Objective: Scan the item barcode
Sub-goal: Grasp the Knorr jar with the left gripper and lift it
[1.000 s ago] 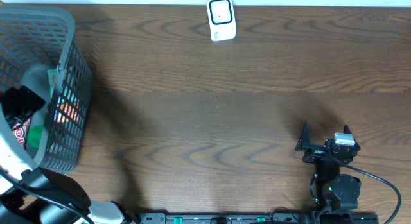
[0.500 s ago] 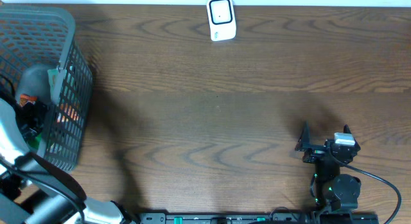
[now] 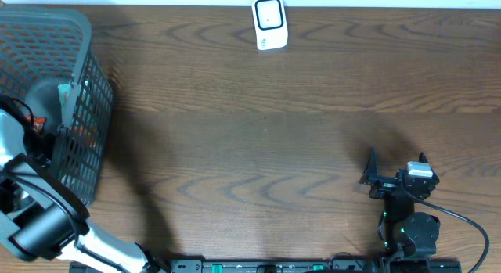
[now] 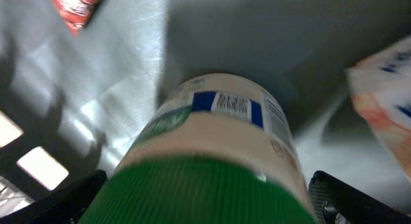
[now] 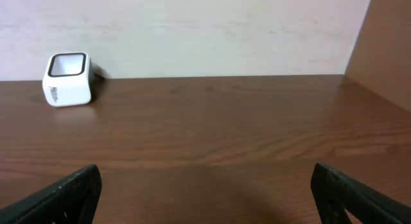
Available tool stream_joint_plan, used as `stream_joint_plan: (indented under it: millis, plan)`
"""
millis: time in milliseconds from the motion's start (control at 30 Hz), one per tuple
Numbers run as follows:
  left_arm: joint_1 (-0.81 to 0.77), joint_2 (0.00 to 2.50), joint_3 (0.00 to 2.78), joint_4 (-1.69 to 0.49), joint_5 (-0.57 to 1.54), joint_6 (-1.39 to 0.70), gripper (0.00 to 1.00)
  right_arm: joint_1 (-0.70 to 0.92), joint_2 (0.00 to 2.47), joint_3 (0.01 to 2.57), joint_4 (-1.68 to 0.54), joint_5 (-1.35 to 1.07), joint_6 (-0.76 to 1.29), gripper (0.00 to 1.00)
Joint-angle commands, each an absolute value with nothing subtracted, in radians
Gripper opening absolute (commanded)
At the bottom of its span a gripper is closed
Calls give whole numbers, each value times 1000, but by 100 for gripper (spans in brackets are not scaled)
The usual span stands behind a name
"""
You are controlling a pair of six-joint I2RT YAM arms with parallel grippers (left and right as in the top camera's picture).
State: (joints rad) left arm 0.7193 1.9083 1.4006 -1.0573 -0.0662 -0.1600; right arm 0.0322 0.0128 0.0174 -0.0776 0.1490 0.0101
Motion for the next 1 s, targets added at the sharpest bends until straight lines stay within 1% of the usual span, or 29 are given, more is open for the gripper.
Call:
stream_joint_plan:
  millis: [0, 67, 100, 200, 267, 367, 400, 467, 700, 967]
  plan:
    - [731, 1943, 1397, -1056, -80, -160, 99, 39, 11, 14, -78, 148, -1, 99]
    - [738, 1949, 1397, -1055, -80, -160, 100, 39, 11, 14, -78, 148, -1, 99]
    - [740, 1949, 1397, -1053, -80, -160, 96, 39, 11, 14, -78, 148, -1, 99]
    - [745, 1949, 1397, -1053, -80, -160, 77, 39, 11, 14, -78, 148, -1, 99]
    - [745, 1949, 1397, -1056, -80, -167, 74, 39, 11, 14, -78, 148, -1, 99]
    - [745, 1949, 1397, -1061, -80, -171, 73, 39, 11, 14, -78, 148, -1, 99]
    - [745, 1948, 1397, -1063, -80, -176, 69, 39, 11, 14, -78, 148, -1, 99]
    - [745, 1945, 1399, -1066, -80, -179, 68, 39, 11, 14, -79, 148, -1, 99]
    - [745, 1887, 1458, -1108, -80, -179, 68, 39, 11, 14, -78, 148, -1, 99]
    - [745, 1677, 1563, -1146, -50, -179, 68, 39, 11, 14, -78, 148, -1, 99]
